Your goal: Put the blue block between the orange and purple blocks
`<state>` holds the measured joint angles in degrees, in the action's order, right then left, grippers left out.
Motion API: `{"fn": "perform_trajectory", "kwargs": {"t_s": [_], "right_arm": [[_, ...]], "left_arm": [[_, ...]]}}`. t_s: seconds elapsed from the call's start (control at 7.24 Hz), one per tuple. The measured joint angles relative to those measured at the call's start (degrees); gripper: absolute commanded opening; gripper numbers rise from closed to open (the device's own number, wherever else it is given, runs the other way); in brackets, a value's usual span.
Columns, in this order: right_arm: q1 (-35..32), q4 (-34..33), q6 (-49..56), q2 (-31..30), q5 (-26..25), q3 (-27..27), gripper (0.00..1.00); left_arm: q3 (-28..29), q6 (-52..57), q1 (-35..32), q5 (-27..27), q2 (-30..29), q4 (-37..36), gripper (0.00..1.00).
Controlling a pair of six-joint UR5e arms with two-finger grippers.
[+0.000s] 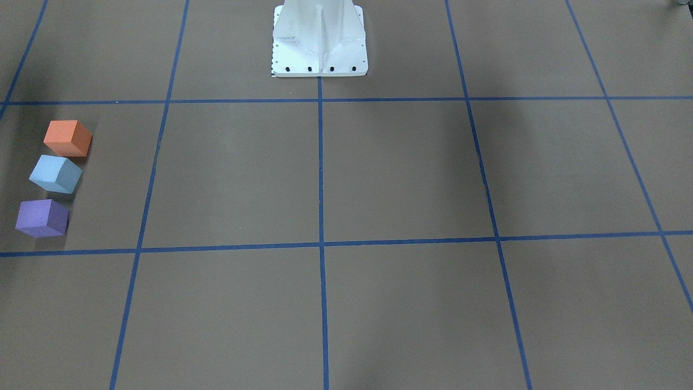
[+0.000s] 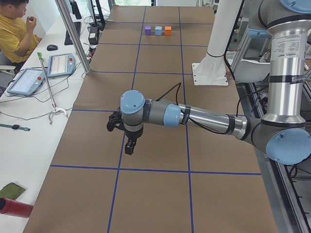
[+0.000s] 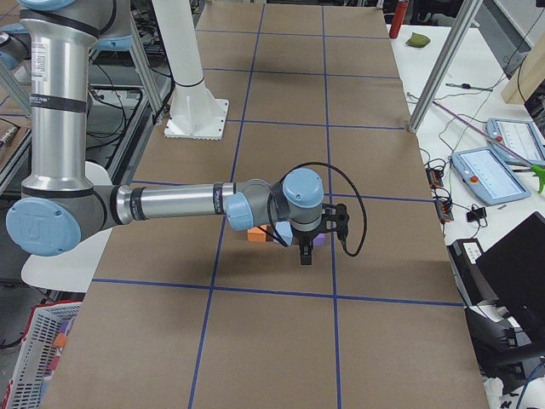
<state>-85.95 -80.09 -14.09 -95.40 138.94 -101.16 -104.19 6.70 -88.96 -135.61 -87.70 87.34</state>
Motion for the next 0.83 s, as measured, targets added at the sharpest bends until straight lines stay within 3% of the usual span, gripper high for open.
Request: {"fn": "perform_trajectory", "kwargs": {"t_s": [0.41, 0.83], "right_arm": [[0.00, -0.09, 0.21, 0.77, -5.75, -2.15, 1.00], [0.00, -0.07, 0.38, 1.20, -6.47, -2.81, 1.00]], "left_arm": [[0.11, -0.14, 0.01, -0.01, -0.14, -0.07, 1.00], [0.14, -0.13, 0.01, 0.01, -0.14, -0.07, 1.00]]}}
